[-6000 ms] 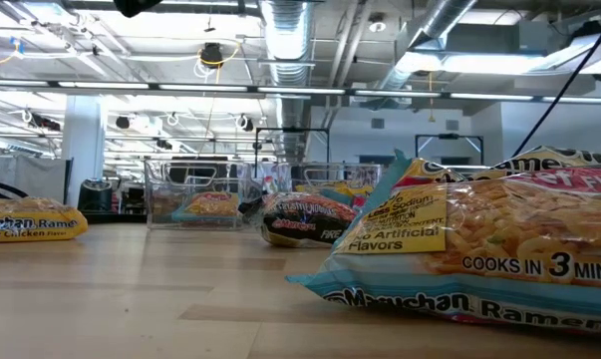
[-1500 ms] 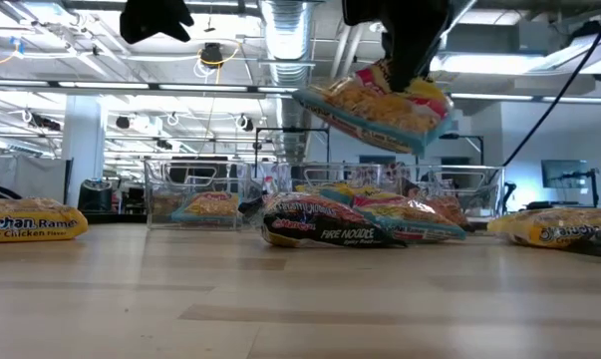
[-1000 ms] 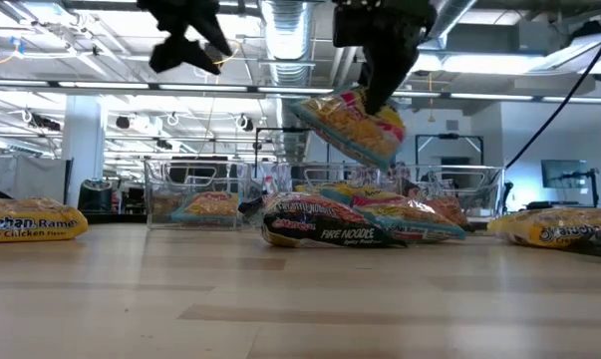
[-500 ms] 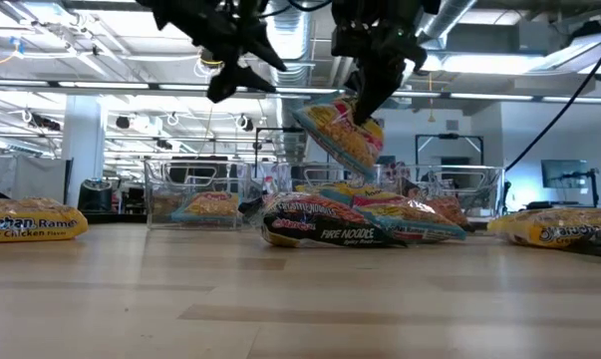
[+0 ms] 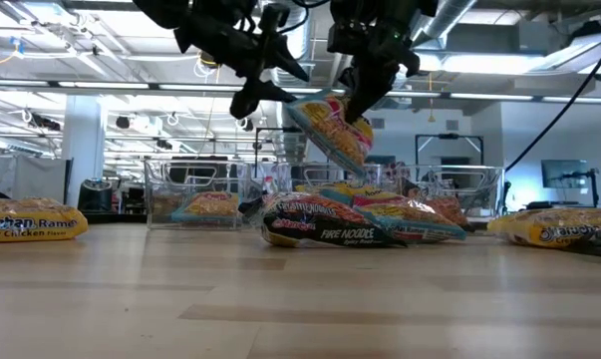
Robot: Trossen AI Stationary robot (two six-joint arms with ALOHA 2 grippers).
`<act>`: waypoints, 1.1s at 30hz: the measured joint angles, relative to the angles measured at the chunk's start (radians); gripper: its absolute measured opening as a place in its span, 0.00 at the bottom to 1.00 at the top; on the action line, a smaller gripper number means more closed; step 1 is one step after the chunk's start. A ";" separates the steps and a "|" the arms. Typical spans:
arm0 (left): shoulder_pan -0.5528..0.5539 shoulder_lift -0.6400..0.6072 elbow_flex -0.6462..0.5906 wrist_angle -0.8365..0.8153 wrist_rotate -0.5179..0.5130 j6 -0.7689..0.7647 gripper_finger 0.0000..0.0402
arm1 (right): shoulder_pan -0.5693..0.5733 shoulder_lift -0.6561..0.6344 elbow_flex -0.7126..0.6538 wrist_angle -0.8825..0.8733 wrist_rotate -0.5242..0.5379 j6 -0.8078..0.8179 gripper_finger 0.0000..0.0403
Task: Sort Maruchan noodles
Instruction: Put the blue noodle pack into the left transparent bin
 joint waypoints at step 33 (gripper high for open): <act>-0.001 0.046 0.000 0.039 0.065 0.087 0.43 | 0.015 0.001 0.115 -0.014 0.005 0.001 0.02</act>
